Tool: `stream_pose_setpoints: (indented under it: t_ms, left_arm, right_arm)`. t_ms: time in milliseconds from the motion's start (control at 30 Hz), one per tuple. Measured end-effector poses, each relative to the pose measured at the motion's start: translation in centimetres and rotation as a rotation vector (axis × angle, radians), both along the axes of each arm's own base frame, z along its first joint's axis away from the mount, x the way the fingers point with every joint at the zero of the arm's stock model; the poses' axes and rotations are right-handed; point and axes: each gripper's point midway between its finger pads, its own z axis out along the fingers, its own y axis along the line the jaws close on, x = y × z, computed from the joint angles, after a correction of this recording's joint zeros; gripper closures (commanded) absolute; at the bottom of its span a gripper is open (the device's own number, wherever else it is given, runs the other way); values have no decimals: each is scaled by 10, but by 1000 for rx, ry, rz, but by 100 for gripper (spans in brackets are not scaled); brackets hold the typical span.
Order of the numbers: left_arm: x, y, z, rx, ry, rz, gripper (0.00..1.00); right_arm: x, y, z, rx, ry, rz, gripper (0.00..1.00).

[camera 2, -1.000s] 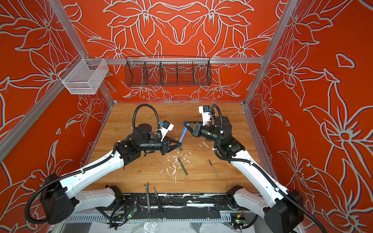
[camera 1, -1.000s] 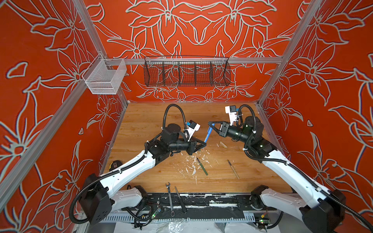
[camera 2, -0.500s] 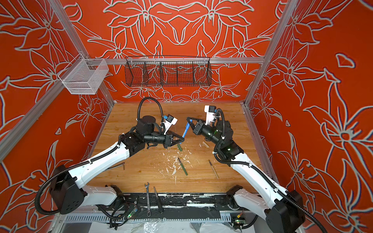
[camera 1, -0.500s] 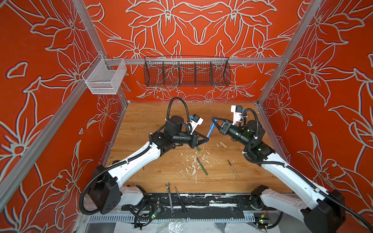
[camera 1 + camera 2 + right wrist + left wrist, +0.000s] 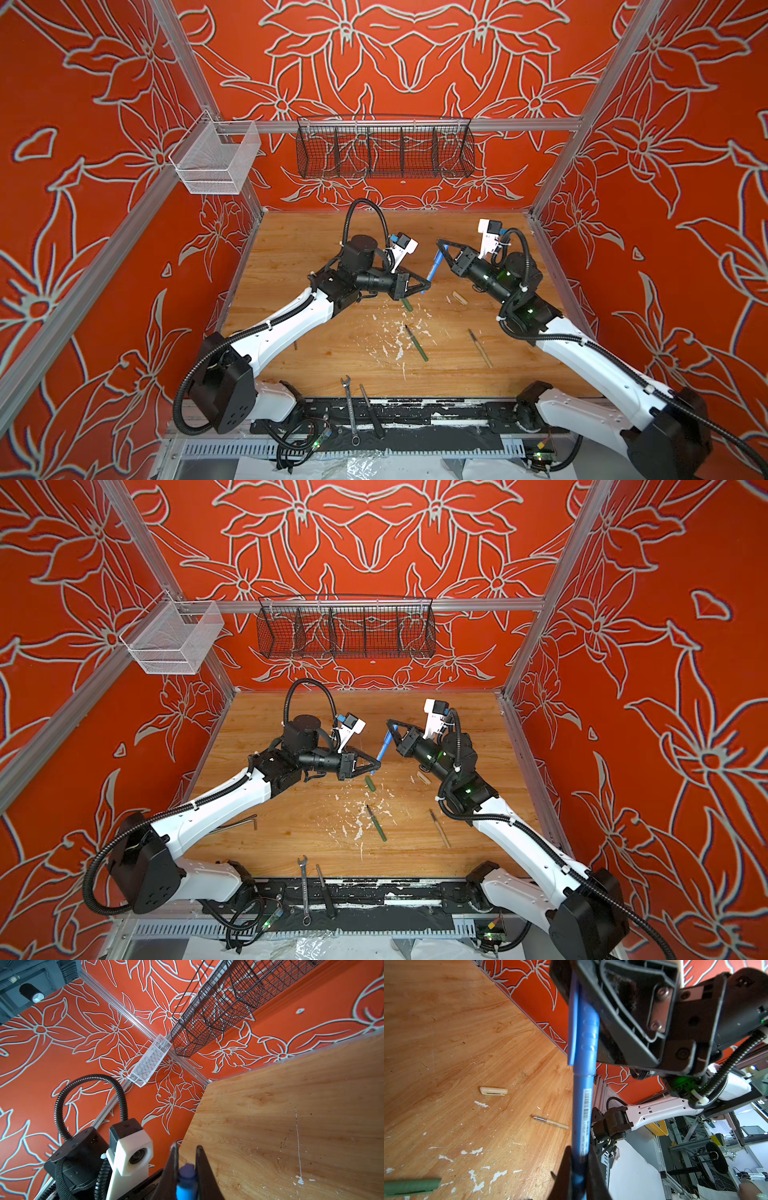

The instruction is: Insert the pens into the pen caps

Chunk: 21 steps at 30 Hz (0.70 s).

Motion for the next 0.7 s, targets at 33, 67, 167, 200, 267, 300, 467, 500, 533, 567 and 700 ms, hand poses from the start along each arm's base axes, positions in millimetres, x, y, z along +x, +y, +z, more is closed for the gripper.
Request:
stream_pose_setpoints:
  t_ms: [33, 67, 167, 200, 267, 300, 467, 500, 533, 567, 700]
  left_arm:
    - [0, 0, 0, -2, 0, 0, 100]
    - [0, 0, 1, -4, -1, -1, 100]
    - [2, 1, 3, -12, 2, 0, 100]
    - [2, 2, 3, -14, 5, 1, 100]
    - [2, 3, 3, -16, 8, -2, 100]
    - [2, 4, 3, -17, 10, -4, 100]
    - [1, 5, 3, -19, 22, -12, 100]
    - [1, 5, 4, -22, 18, -12, 100]
    - [0, 5, 7, -26, 12, -12, 100]
    - [0, 6, 10, -32, 1, -6, 100]
    - [-2, 13, 13, -52, -43, 33, 69]
  right_arm:
    - [0, 0, 1, 2, -1, -1, 100]
    - [0, 0, 1, 4, -3, -4, 100]
    - [1, -1, 2, 15, -6, -11, 100]
    - [1, -1, 2, 19, -5, -15, 100]
    - [1, 0, 1, 23, -3, -20, 100]
    - [1, 0, 1, 24, -2, -25, 100]
    - [0, -2, 1, -9, 20, -47, 100]
    - [0, -2, 3, -20, 23, -47, 100]
    - [0, -2, 5, -27, 25, -47, 100]
    - [0, -3, 8, -31, 26, -40, 100]
    - [-3, 2, 16, -53, 30, 20, 100]
